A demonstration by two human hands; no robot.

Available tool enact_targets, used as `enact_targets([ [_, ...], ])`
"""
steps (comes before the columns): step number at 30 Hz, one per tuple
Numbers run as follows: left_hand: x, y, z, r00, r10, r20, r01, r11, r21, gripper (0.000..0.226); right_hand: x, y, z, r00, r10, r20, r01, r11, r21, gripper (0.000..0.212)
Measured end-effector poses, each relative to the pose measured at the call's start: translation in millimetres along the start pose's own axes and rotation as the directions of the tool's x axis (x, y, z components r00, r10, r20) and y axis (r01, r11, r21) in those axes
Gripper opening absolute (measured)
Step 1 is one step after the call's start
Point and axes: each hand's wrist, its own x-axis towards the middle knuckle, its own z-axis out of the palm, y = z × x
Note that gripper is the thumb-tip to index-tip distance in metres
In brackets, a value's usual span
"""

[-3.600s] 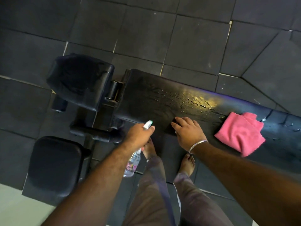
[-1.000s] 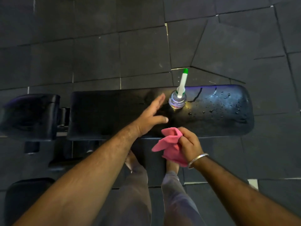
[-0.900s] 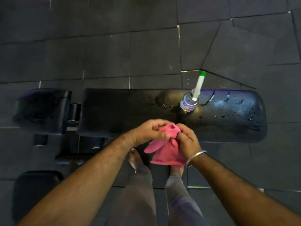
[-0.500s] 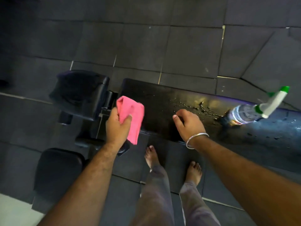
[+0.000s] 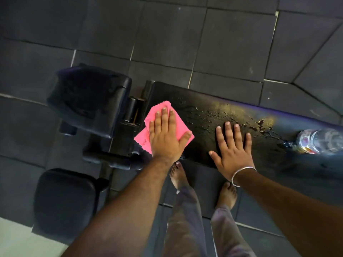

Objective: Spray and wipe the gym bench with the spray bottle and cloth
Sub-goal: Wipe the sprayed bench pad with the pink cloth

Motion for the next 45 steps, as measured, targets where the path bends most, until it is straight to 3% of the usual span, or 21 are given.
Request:
enact_targets([
  [4, -13, -18, 4, 0.999, 0.030, -0.044, -0.028, 0.998, 0.053, 0.076, -3, 2, 3, 1.000, 0.001, -0.025, -0.002, 1.000, -0.025, 0.084],
  [7, 0, -22, -7, 0.999, 0.030, 0.014, -0.032, 0.996, 0.088, 0.071, -2, -1, 2, 1.000, 0.003, 0.000, -0.003, 1.000, -0.021, 0.084],
  [11, 38, 19, -18, 0.972, -0.232, -0.032, 0.231, 0.973, -0.014, 0.074, -1, 1, 5, 1.000, 0.007, -0.019, -0.008, 1.000, -0.026, 0.084],
  [13, 43, 41, -17, 0.964, -0.266, -0.028, 0.263, 0.961, -0.080, 0.072, -2, 1, 7, 1.000, 0.009, -0.023, -0.010, 1.000, -0.029, 0.084],
  [15, 31, 44, -13, 0.997, -0.074, 0.032, 0.076, 0.996, -0.050, 0.077, -2, 1, 7, 1.000, 0.009, -0.021, -0.010, 0.999, -0.032, 0.083],
  [17, 16, 18, -13, 0.982, 0.165, 0.095, -0.169, 0.985, 0.039, 0.083, -1, 2, 6, 1.000, -0.001, -0.022, 0.000, 1.000, -0.019, 0.083],
  [19, 10, -16, -15, 0.959, 0.259, 0.114, -0.268, 0.960, 0.077, 0.078, 0, 3, 5, 1.000, -0.005, -0.024, 0.004, 1.000, -0.018, 0.083],
  [22, 23, -38, -27, 0.985, 0.114, 0.128, -0.123, 0.991, 0.061, 0.072, 0, 3, 7, 1.000, -0.005, -0.031, 0.004, 1.000, -0.019, 0.083],
  [27, 111, 24, -41, 0.980, -0.200, -0.019, 0.198, 0.976, -0.091, 0.066, 1, 3, 7, 1.000, -0.009, -0.030, 0.008, 1.000, -0.025, 0.084],
  [29, 128, 60, -37, 0.993, -0.119, 0.020, 0.120, 0.990, -0.073, 0.064, 0, 2, 6, 1.000, -0.010, -0.026, 0.010, 1.000, -0.013, 0.084],
  [32, 93, 89, -27, 0.975, 0.208, 0.075, -0.203, 0.977, -0.065, 0.062, 0, 6, 2, 0.999, -0.028, -0.030, 0.030, 0.999, 0.034, 0.081],
  [34, 55, 62, -22, 0.913, 0.396, 0.097, -0.390, 0.918, -0.072, 0.063, -4, 16, -2, 0.998, -0.051, -0.046, 0.054, 0.996, 0.073, 0.081],
  [36, 29, 17, -23, 0.870, 0.477, 0.127, -0.477, 0.878, -0.032, 0.062, -12, 31, -4, 0.998, -0.041, -0.056, 0.044, 0.997, 0.056, 0.083],
  [39, 35, -19, -30, 0.948, 0.300, 0.103, -0.300, 0.954, -0.017, 0.063, -27, 55, -6, 0.999, 0.017, -0.047, -0.016, 1.000, 0.022, 0.082],
  [41, 65, 5, -31, 0.997, 0.071, 0.016, -0.070, 0.997, -0.029, 0.063, -34, 66, -8, 0.999, 0.035, -0.029, -0.035, 0.999, 0.012, 0.082],
  [43, 99, 51, -31, 0.990, -0.136, -0.042, 0.132, 0.987, -0.094, 0.063, -36, 69, -10, 1.000, 0.021, -0.001, -0.021, 1.000, 0.013, 0.082],
  [45, 116, 103, -22, 0.995, -0.104, -0.009, 0.102, 0.988, -0.116, 0.063, -38, 73, -11, 1.000, 0.025, 0.006, -0.025, 0.999, 0.028, 0.082],
])
